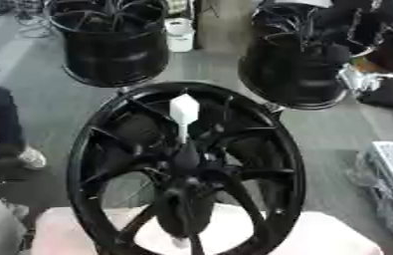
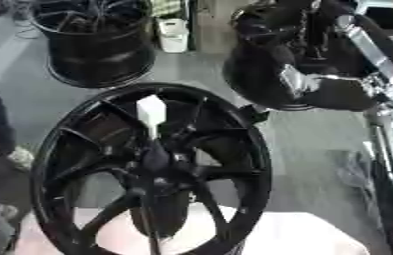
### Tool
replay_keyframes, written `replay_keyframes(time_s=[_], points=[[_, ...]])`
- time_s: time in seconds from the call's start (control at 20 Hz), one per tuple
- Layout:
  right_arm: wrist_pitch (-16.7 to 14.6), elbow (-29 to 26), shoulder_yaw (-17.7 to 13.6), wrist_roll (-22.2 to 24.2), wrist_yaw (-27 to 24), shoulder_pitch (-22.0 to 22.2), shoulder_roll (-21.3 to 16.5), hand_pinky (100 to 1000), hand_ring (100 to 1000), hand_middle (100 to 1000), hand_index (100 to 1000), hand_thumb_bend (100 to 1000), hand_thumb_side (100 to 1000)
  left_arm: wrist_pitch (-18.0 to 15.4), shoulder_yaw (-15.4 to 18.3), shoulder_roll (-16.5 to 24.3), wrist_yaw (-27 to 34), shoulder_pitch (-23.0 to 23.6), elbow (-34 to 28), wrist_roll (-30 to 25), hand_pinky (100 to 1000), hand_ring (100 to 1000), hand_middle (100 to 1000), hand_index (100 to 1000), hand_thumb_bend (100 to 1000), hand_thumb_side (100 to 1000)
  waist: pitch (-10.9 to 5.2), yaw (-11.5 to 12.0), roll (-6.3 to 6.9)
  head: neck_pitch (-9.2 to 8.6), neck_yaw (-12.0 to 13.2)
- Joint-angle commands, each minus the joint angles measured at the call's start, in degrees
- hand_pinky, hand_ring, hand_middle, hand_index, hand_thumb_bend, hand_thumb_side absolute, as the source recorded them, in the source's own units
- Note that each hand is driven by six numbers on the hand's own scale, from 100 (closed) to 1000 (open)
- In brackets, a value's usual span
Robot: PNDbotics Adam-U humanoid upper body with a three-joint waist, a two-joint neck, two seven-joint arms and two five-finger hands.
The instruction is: Pull the pin out of the wheel hub.
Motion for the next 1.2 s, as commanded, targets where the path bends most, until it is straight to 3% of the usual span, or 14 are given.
replay_keyframes(time_s=[0.05,0.45,0.6,0.7,0.9,1.05,1.2], points=[[0.0,-0.7,-0.3,0.3,-0.1,-0.8,-0.9,739,809,761,900,100,196,0.0,0.4,0.6,0.0,-0.6,-1.0,0.0,601,659,648,707,873,545,-0.72,-0.1,0.31,-0.76,0.0],[0.0,-0.6,-0.2,0.6,0.0,-0.9,-1.1,740,809,762,901,100,200,0.0,0.5,0.6,0.0,-0.6,-1.1,0.1,602,659,650,707,873,545,-0.71,-0.2,0.4,-0.75,-0.2],[0.1,0.4,1.1,1.6,-0.3,-2.3,-3.2,743,812,770,905,100,204,-0.1,0.4,0.7,0.0,-0.6,-1.1,0.0,602,659,650,707,874,545,-0.74,0.0,0.37,-0.6,-0.2],[0.3,2.7,3.6,3.3,-1.1,-5.0,-6.2,745,816,789,914,100,236,-0.1,0.4,0.8,0.0,-0.6,-1.1,-0.1,602,659,650,707,873,545,-0.81,0.4,0.26,-0.55,-0.4],[1.0,11.9,11.8,10.4,-3.3,-14.3,-12.3,755,831,826,931,100,308,0.0,0.0,0.8,0.0,-0.9,-1.1,-0.4,603,659,651,707,872,546,-0.83,1.5,-0.09,-0.85,-1.3],[1.0,19.7,17.6,16.8,-0.5,-21.5,-12.5,784,867,866,948,100,389,-0.1,-0.2,1.0,0.0,-1.2,-1.1,-0.7,603,659,651,708,872,546,-0.57,2.9,-0.43,-1.24,-2.3],[-0.8,27.3,21.2,22.5,5.9,-26.5,-9.3,804,887,881,958,100,447,-0.2,-0.4,1.2,-0.1,-1.6,-1.2,-0.9,603,659,651,708,872,546,-0.11,4.6,-0.73,-1.85,-4.0]])
